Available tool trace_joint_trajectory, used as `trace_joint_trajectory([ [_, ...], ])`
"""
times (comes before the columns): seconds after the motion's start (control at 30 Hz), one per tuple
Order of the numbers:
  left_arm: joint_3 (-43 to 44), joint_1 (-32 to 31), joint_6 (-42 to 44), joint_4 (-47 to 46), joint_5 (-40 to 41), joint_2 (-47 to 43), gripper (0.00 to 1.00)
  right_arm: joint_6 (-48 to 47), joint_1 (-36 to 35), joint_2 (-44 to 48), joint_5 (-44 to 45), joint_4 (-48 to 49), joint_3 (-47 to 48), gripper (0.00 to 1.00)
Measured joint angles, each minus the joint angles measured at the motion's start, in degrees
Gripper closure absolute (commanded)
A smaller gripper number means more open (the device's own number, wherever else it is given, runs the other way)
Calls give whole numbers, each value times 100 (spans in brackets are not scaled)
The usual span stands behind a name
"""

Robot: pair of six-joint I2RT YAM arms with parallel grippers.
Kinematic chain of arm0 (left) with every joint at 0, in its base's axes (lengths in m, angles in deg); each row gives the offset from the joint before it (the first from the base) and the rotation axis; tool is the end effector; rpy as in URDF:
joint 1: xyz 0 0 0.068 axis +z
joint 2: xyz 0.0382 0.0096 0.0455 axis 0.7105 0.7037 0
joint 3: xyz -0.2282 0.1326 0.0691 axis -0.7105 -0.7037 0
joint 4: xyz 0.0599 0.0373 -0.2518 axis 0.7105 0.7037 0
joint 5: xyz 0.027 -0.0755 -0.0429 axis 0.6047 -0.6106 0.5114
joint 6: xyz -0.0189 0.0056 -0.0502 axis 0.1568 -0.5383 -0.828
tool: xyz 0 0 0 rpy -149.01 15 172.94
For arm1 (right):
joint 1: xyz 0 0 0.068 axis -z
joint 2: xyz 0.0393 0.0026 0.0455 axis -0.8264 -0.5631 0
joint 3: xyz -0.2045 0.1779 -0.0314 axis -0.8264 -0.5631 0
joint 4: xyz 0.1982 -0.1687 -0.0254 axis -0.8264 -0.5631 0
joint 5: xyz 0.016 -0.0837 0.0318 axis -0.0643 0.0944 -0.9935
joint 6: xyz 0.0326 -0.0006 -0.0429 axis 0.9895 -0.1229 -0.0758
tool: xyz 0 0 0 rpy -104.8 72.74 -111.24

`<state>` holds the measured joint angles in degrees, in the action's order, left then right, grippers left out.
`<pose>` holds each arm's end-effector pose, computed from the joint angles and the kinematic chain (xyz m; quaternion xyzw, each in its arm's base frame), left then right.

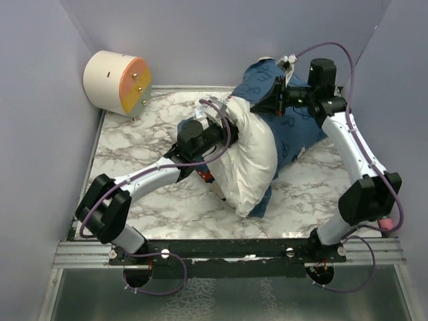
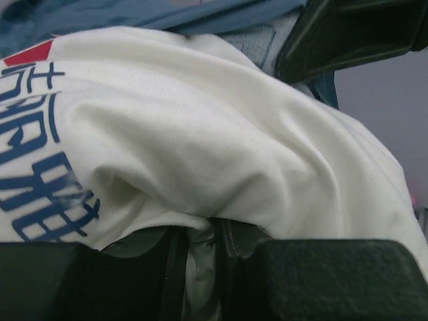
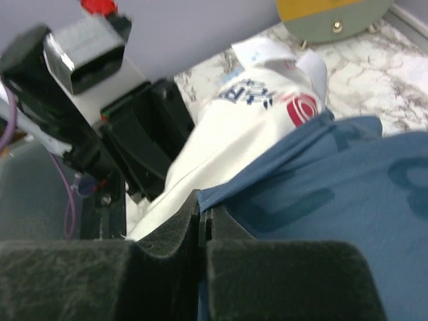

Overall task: Put the pillow into the pillowcase
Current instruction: Stuff the pillow into the pillowcase.

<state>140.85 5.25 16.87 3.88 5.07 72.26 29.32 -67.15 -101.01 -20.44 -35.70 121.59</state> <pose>0.2691 -0.2345 0.3102 0.1745 0.6501 -0.4293 0.6022 0.3501 0.1046 0.4093 -0.3398 0.6716 0.5384 0.3789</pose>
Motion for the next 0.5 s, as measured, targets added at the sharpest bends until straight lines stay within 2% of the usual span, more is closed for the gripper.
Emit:
trace_joint_trajectory([
  [0.1, -181, -61, 195, 155, -219, -120, 72, -767, -9, 514, 76, 61, -903, 99],
  [0.27, -973, -61, 170, 201, -586, -118, 52, -2400, -166, 1248, 365, -74, -2680, 99],
  [0.37, -1440, -20, 7, 31, -717, -140, 40, -2848, -236, 1488, 549, 15, -3379, 99],
  [0.5, -1982, 103, -291, 7, -798, -584, 27, -2933, -286, 1762, 763, 304, -3762, 99],
])
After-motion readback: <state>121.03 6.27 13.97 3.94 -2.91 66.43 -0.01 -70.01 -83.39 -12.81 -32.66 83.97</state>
